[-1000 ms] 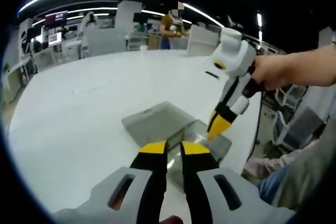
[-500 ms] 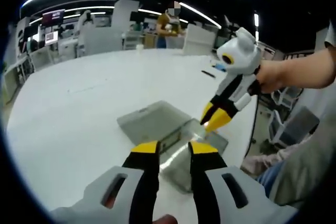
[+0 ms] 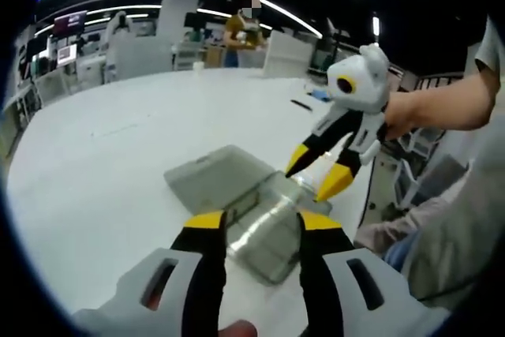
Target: Insert the divider into the dual guide fixture by aligning both edges with the guide slots and pushing it downward to the bottom, including one-sided entry, uneven engagement, binding, and posture correction.
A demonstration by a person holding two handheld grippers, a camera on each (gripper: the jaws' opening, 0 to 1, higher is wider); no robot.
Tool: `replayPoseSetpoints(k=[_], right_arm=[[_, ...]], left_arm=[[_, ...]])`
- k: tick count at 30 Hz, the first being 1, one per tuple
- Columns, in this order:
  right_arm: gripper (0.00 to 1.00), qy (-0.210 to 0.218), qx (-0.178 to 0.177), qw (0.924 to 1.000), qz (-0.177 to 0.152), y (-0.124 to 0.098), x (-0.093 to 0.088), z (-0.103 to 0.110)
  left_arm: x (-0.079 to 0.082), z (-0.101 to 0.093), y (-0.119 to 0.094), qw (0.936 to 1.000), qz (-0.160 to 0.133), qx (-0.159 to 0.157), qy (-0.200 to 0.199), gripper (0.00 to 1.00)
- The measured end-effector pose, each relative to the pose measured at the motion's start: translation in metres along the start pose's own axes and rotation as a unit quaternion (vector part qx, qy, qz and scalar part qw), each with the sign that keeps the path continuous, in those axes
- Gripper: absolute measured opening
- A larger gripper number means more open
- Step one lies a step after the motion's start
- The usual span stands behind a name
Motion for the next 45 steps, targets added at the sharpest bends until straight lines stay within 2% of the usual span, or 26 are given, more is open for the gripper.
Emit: replayPoseSetpoints(k=[5,16,22,38,45], right_arm=[[0.44,-0.025,0.007,0.9996,-0.009,-0.002,-0.002,0.003],[0.53,-0.065,0.025,0.9966,-0.044,-0.015,-0.002,0.009],[0.6,-0.078,0.026,0.9954,-0.049,-0.02,-0.005,0.01],[0.76,-0.078,0.016,0.9947,-0.064,-0.037,-0.015,0.009],[0.8,-0.071,0.016,0.9951,-0.067,-0.043,-0.017,0.008]], left_arm=[[0.0,-0.002,-0.001,1.0,-0.001,-0.007,0.004,0.38],[0.002,-0.009,-0.002,0.9995,-0.003,-0.025,0.017,0.47],[0.004,-0.011,-0.002,0.9995,-0.001,-0.027,0.019,0.51],[0.006,-0.014,-0.003,0.9991,0.016,-0.025,0.03,0.66],[0.006,-0.013,-0.004,0.9988,0.025,-0.022,0.035,0.68]])
Point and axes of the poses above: the point that each gripper's makers call its tool centre point, and the gripper's own axes: y roughly forward along the fingers, z roughly to its left, x roughly out of its top, the point moved 9 cm from there along -y, roughly backward along the fingers, and after that the axes turned 14 degrees about y, right-handed, at the moved point
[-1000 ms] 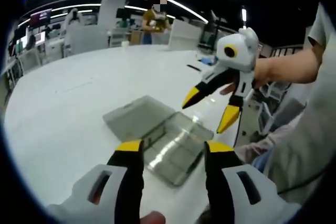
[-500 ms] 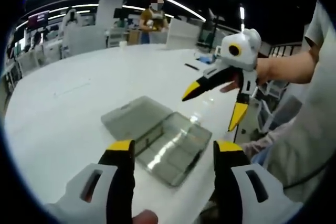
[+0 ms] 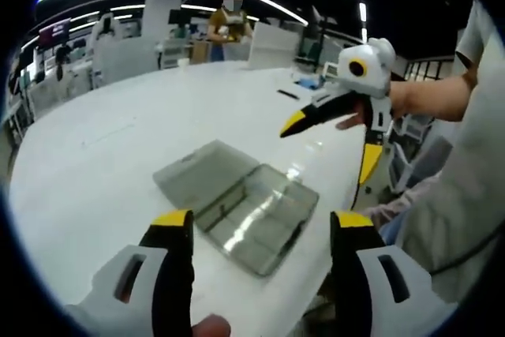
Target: Insert the divider into the dual guide fixture by aligning both edges with the guide slots and pushing it downward to the bottom, including one-sided entry, uneven engagement, binding, and posture correction.
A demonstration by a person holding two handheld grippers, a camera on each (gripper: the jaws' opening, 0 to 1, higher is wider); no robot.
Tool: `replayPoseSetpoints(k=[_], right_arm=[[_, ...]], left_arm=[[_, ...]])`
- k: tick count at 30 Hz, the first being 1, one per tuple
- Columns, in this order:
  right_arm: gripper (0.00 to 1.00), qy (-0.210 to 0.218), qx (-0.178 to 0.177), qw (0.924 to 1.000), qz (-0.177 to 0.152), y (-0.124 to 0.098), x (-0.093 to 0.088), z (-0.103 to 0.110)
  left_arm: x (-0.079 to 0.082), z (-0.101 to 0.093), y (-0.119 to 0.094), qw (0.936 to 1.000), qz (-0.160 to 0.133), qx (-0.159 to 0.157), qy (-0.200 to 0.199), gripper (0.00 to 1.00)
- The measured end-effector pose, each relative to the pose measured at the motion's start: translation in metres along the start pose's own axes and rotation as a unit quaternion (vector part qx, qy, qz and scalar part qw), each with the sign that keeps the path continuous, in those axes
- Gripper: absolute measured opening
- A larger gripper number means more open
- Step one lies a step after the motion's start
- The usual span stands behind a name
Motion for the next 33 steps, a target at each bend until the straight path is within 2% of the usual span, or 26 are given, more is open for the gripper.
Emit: replayPoseSetpoints(k=[13,33], right_arm=[[0.84,-0.004,-0.005,0.9999,-0.008,-0.005,0.005,-0.002],[0.85,-0.004,-0.014,0.9998,-0.01,-0.015,0.006,-0.006]], left_arm=[[-0.002,0.005,-0.006,0.9998,0.016,0.01,0.001,0.71],[0.009,0.008,0.003,0.9997,0.018,-0.003,0.013,0.71]])
Point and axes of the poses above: the point that each gripper's makers call its tool centre point, and the gripper's own axes: y roughly forward along the fingers, z roughly to its left, x roughly out of its top, the point moved 9 cm from there along -y, roughly backward along the fingers, and after that the axes turned 14 degrees about y, right-handed, at the moved point
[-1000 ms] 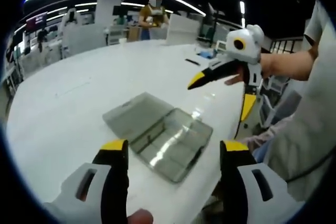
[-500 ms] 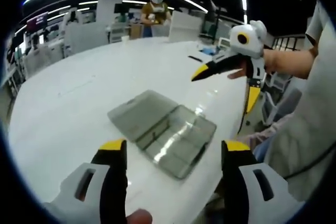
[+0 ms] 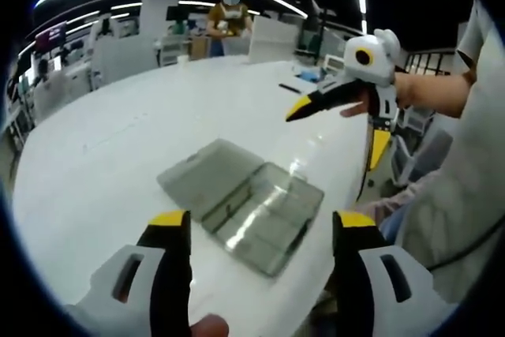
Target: Insert the divider into the dual guide fixture by aligning both edges with the guide slots and pushing it downward to the bottom, including one-sided entry, uneven engagement, binding, and posture correction.
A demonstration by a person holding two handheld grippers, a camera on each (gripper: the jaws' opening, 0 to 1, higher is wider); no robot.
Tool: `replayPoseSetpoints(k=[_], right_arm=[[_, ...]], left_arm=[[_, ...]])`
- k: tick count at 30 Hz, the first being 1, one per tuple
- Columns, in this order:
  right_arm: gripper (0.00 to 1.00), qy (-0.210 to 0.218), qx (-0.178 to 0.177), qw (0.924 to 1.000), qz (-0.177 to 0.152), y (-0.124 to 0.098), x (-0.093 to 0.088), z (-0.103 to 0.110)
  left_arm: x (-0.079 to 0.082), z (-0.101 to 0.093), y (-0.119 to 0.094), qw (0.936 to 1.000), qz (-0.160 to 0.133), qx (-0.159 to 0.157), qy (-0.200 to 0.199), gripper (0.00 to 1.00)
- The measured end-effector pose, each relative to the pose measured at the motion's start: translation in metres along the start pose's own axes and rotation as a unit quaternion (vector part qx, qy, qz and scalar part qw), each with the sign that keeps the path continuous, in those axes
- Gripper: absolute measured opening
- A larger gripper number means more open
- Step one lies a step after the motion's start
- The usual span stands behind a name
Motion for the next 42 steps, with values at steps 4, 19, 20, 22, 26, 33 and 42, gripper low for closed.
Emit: replayPoseSetpoints(k=[4,19,20,22,26,33,42], right_arm=[[0.85,0.001,-0.003,1.0,0.001,-0.002,-0.001,-0.003],[0.85,0.003,-0.01,0.9999,0.001,-0.006,-0.002,-0.008],[0.85,0.003,-0.01,0.9999,0.002,-0.005,-0.002,-0.008],[0.86,0.0,-0.011,0.9999,0.001,-0.005,-0.001,-0.009],[0.86,0.0,-0.01,1.0,0.0,-0.003,0.001,-0.01],[0.86,-0.004,-0.004,1.0,0.002,0.001,0.003,-0.011],[0.86,-0.015,0.001,0.9998,0.015,0.01,0.005,-0.011]], left_arm=[[0.001,0.001,0.002,1.0,0.001,-0.003,0.004,0.71],[-0.015,0.008,-0.005,0.9996,0.027,0.008,-0.004,0.7],[-0.015,0.008,-0.006,0.9995,0.029,0.009,-0.004,0.7],[-0.018,0.009,-0.007,0.9993,0.036,0.011,-0.004,0.69],[-0.026,0.012,-0.009,0.9987,0.047,0.017,-0.009,0.68],[-0.041,0.017,-0.014,0.997,0.066,0.031,-0.026,0.68],[-0.054,0.019,-0.016,0.9921,0.098,0.047,-0.061,0.64]])
Point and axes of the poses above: the point that each gripper's makers call its tool centre point, and the gripper's own axes: y roughly forward along the fingers, z roughly to its left, x roughly out of its top, the point moved 9 cm from there along -y, roughly backward along the fingers, and after that the axes turned 14 degrees about y, right-handed, at the moved point
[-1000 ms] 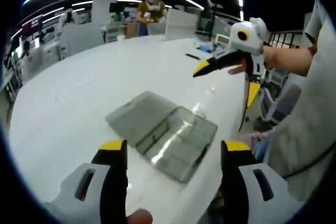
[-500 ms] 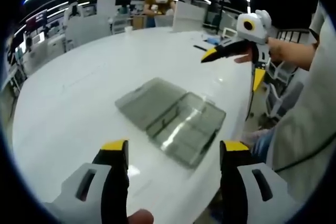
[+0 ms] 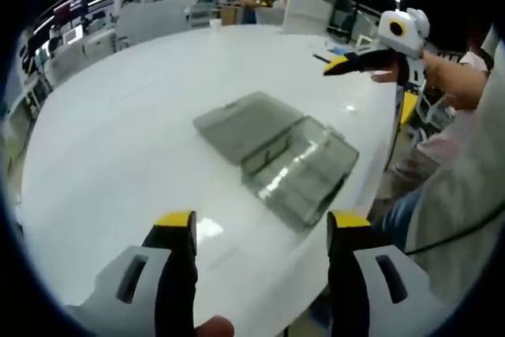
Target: Insert the divider into the dual guide fixture by aligning both edges with the guide slots and pushing it downward to the bottom, including one-sided entry, uneven engagement, binding, and posture correction.
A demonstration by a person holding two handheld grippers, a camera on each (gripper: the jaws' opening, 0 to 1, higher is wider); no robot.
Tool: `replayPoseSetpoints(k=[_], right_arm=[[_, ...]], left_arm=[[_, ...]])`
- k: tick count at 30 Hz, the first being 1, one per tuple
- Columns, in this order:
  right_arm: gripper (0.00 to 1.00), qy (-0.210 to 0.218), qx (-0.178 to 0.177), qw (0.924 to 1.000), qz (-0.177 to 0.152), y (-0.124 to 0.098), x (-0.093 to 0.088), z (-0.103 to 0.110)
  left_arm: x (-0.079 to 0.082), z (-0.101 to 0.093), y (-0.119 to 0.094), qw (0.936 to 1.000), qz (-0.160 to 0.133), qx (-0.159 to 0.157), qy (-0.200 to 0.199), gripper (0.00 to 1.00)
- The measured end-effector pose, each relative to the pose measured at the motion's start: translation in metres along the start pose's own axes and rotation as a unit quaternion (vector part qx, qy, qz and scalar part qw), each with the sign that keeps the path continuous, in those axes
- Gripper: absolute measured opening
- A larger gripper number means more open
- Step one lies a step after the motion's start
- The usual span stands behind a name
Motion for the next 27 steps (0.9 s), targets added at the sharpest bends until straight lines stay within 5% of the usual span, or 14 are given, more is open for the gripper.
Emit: replayPoseSetpoints(k=[13,27], right_arm=[[0.86,-0.013,0.005,0.9999,0.01,0.004,0.002,-0.001],[0.86,-0.018,0.005,0.9997,0.014,0.003,0.0,-0.004]], left_arm=[[-0.016,0.006,0.006,0.9966,0.056,0.025,-0.055,0.59],[-0.026,0.007,0.016,0.9853,0.114,0.043,-0.12,0.54]])
Point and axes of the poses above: the point that each gripper's makers call its tool centre point, and the gripper's own axes: y roughly forward along the fingers, z roughly to its left, x roughly out of its top, the point moved 9 cm from there along -y, roughly backward along the fingers, and after that the axes turned 14 degrees about y, right-handed, at the moved point
